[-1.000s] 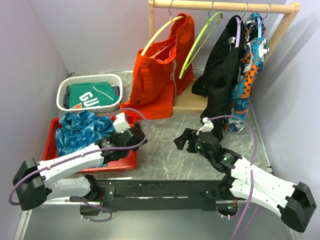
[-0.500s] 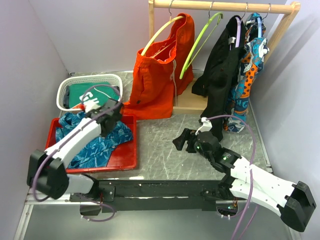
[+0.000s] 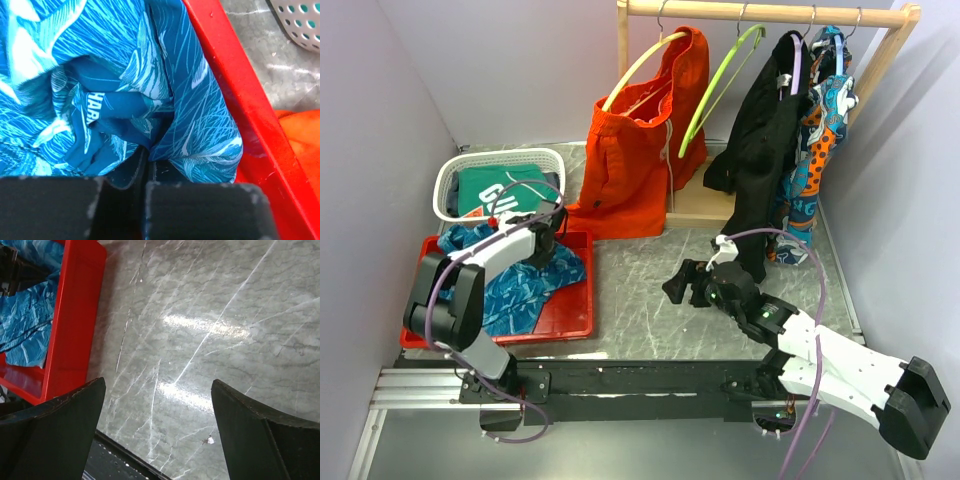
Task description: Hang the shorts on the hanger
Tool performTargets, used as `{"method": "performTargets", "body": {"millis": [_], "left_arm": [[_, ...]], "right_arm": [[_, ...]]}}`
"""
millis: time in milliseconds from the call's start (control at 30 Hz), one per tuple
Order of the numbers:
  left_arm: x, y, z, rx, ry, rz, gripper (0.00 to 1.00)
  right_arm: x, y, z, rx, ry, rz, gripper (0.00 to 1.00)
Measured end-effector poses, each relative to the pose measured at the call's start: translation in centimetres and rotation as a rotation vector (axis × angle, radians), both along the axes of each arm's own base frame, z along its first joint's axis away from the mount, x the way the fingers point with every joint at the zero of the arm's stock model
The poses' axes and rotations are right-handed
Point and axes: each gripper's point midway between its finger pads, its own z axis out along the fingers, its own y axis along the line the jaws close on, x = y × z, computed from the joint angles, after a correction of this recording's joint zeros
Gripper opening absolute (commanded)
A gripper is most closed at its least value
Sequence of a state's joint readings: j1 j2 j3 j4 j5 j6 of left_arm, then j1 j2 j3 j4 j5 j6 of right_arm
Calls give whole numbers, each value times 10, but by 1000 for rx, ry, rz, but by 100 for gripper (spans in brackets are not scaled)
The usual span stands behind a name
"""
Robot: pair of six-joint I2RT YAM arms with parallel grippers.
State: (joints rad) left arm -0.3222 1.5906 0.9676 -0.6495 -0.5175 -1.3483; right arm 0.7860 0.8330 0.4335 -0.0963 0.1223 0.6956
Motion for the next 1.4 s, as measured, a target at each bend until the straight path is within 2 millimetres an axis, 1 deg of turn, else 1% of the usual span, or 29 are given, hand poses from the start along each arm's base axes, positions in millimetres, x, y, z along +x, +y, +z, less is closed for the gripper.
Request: {"method": "performTargets", "body": {"millis": [67,133,200,300,367,467,533,600,733,767,800,867,900,967,1067,1133,1200,1300,1400], "left_arm": [[-3,0,2,-1,-2,-14,1],[-6,1,12,-4,-20,-29,1],[-9,1,35,-12,-70,-53,1],[-12,1,81,-31,-193,-100,1],[-18,1,114,-49,-285,-141,1],[-27,2,146,-61,-366,-194,1],[-32,1,161,-59,-392,-233,1],[-36,0,169,-55,-396,-269,1],[-44,-3,179,-56,-391,-329,1],[-46,-4,183,-57,-396,-341,1],[-47,-4,188,-59,-403,-353,1],[-50,-5,202,-58,-423,-372,1],[-50,-5,210,-58,-437,-377,1],[-50,-5,232,-58,-480,-390,1],[-51,-6,263,-62,-553,-408,1],[-53,-7,279,-66,-589,-420,1],[-54,-8,288,-70,-610,-431,1],[-57,-10,295,-76,-622,-447,1],[-61,-11,299,-81,-621,-461,1]], "right_arm": [[-1,1,0,-1,1,12,93],[-2,4,2,1,-1,30,93],[-3,9,7,5,-12,60,92],[-1,24,20,3,-36,118,91],[-1,40,32,4,-56,166,91],[-1,73,53,5,-97,246,92],[-2,100,68,8,-130,301,92],[0,127,82,8,-166,344,92],[9,176,95,-17,-224,398,93],[12,189,94,-34,-238,407,93],[14,197,92,-45,-245,411,93],[14,213,80,-80,-252,429,93],[14,216,73,-96,-248,433,93],[11,220,56,-132,-238,446,93],[12,225,42,-158,-232,443,93],[15,226,39,-161,-238,430,92],[19,229,40,-154,-250,415,92],[24,237,46,-134,-270,394,91],[31,248,57,-105,-291,357,90]]}}
